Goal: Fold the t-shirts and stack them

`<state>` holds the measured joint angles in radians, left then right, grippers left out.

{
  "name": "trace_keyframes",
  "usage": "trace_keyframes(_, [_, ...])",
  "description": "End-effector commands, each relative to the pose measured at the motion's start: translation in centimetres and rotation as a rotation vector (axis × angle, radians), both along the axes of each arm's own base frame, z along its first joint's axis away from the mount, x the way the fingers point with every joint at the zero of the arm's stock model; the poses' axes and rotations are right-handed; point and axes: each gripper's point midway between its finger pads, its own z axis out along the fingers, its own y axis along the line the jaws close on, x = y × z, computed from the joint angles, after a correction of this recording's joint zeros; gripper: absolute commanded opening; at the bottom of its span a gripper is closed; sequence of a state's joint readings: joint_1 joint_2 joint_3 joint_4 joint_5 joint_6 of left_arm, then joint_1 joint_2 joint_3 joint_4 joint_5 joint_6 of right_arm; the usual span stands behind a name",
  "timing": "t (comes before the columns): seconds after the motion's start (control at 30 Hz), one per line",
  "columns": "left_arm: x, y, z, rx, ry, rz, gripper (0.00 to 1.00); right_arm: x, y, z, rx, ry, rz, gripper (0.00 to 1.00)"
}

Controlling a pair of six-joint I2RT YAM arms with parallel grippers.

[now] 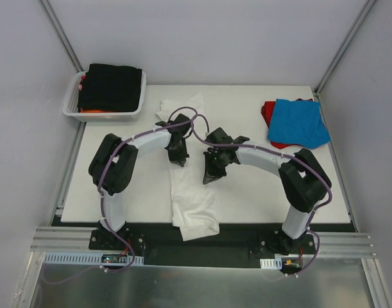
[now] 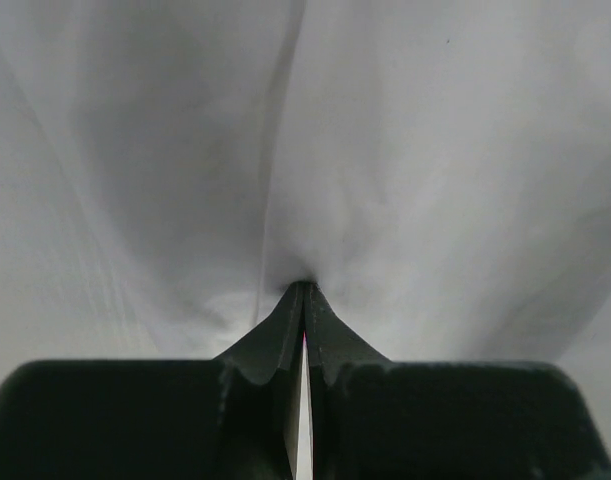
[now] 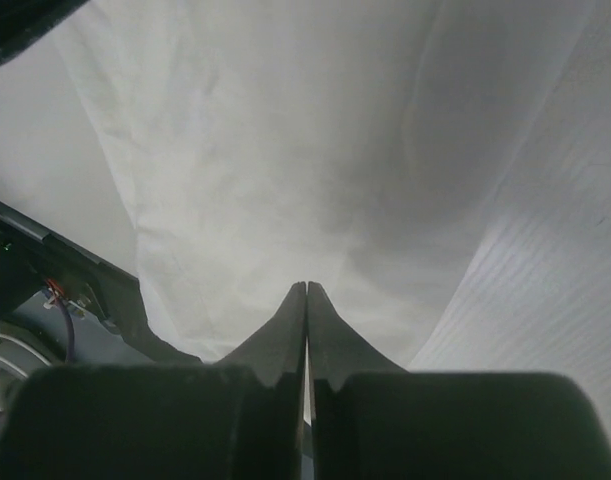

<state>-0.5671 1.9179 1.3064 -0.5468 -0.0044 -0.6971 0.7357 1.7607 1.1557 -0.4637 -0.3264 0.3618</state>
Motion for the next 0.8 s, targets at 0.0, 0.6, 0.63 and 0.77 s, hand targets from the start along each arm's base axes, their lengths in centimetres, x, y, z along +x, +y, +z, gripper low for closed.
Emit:
trace_keyframes(0.0, [2.6,-0.8,0.9,-0.06,-0.022,-0.026,0.0,0.6,1.3,0.0,0.03,0.007,0.019,0.01])
trace_keyframes(0.6, [10.4,0.3,0.7,-0.131,-0.062,-0.003,0.0,3.5,2.9,-1.6,0.031,0.022,0.018,0.01])
trace_keyframes(0.63, [10.5,0.4,0.8,-0.131,-0.064,-0.006,0.0,3.5,2.9,-1.3,0.031,0.017,0.018,0.01])
trace_keyframes(0.77, [10.3,0.9,2.4,-0.115,-0.101,-0.016,0.13,3.3,1.7,1.1,0.025,-0.035,0.004,0.07])
